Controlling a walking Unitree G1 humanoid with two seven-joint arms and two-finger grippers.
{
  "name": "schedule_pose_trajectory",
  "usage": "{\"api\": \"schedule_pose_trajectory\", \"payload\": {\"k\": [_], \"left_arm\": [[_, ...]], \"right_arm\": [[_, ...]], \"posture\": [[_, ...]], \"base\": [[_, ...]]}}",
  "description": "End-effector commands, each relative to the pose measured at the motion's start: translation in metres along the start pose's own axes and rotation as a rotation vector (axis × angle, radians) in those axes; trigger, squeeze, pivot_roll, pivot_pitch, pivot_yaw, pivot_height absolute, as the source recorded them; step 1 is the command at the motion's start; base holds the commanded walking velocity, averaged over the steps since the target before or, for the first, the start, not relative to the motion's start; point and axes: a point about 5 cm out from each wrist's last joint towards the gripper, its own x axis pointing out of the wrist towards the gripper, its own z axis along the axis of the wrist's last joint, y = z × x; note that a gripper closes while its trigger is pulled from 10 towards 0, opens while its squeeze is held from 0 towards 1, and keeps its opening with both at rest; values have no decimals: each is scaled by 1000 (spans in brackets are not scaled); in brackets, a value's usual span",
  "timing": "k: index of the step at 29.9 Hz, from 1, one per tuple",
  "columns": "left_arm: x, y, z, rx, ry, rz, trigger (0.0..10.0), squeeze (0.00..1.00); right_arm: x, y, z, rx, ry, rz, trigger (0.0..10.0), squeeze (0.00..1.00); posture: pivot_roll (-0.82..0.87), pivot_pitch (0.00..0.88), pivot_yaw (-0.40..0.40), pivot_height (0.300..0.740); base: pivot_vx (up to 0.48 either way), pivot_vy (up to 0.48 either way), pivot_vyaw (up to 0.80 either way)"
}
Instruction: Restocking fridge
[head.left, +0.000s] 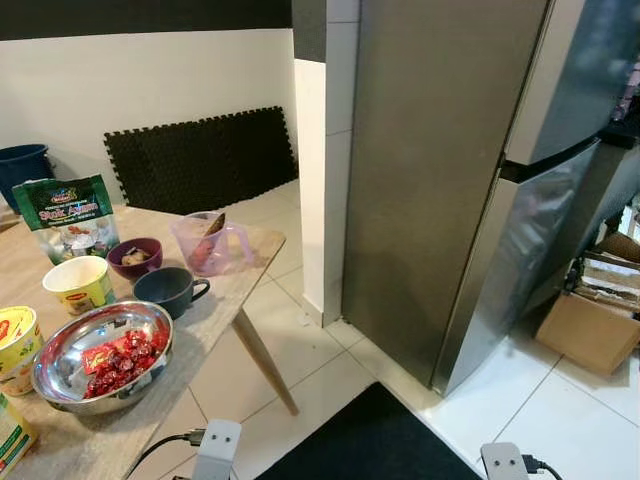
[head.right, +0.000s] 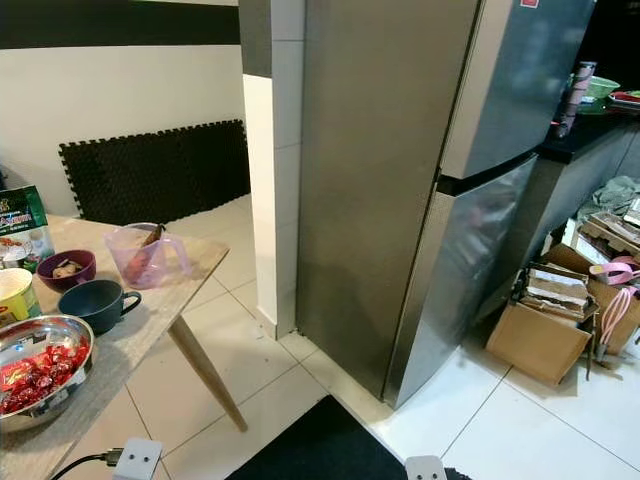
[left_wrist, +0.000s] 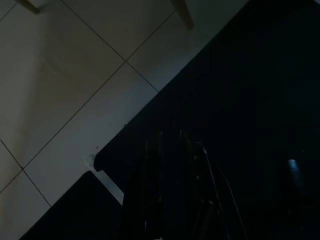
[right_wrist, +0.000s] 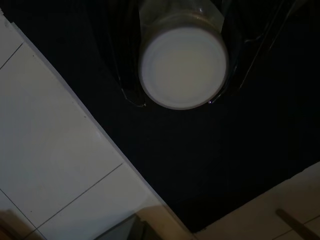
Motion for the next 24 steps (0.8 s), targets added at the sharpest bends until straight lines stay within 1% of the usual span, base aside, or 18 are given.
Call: {"api": "schedule_pose_trajectory", "payload": {"k": [1, 8, 17, 24], "left_arm": [[0, -5, -2, 5, 4, -16, 10000, 0], [1, -6, 3, -4, -10, -21, 10000, 0], [1, -8, 2, -14, -14, -24, 10000, 0], [0, -8, 0, -23, -7, -18, 10000, 0]], "right_arm": [[0, -4, 4, 2, -23, -11, 10000, 0], [1, -6, 5, 3, -28, -17, 10000, 0], [1, -6, 6, -1, -32, -15, 10000, 0], [2, -8, 8, -6, -35, -17, 10000, 0]], "posture": [[-41, 50, 10, 740], [-45, 40, 14, 740], [-47, 36, 4, 740], [-51, 37, 4, 740]], "base": [[0, -322, 0], [0, -359, 0], [0, -412, 0], [0, 0, 0]]}}
